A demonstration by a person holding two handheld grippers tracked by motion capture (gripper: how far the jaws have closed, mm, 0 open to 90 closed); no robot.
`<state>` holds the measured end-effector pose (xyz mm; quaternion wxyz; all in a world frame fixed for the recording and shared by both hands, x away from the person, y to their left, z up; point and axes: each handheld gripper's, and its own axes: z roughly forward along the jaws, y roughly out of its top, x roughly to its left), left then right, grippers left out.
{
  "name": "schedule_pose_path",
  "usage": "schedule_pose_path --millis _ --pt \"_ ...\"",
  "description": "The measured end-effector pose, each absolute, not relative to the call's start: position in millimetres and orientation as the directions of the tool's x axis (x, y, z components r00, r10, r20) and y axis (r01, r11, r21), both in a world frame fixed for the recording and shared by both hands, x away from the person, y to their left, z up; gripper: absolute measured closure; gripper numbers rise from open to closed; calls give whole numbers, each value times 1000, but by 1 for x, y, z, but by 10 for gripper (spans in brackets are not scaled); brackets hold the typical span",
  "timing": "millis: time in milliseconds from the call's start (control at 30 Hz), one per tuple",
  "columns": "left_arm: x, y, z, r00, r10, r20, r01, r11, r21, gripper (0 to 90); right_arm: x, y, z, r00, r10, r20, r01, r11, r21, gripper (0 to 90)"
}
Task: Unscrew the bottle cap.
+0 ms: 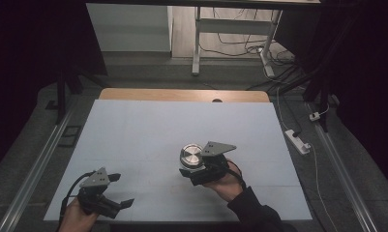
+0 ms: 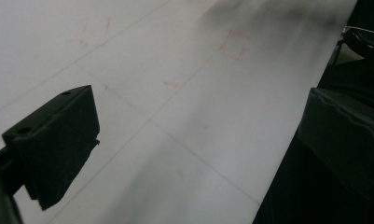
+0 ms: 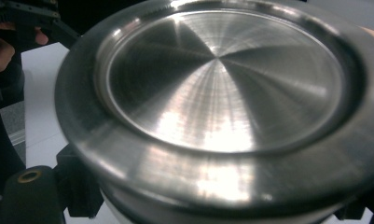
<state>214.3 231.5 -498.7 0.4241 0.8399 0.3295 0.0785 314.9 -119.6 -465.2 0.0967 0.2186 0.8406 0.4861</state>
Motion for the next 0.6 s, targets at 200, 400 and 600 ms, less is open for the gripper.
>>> schedule_pose_path --millis 200,400,600 --pt "223 223 -485 797 592 -120 426 -409 807 0 315 -119 -466 -886 461 47 270 431 861 135" --pt "234 215 -468 814 569 -117 390 -387 835 0 315 -118 -467 -885 462 47 269 427 863 135" --pt "248 201 -451 831 548 -91 362 -409 838 0 314 -119 -466 -887 461 42 263 427 865 135"
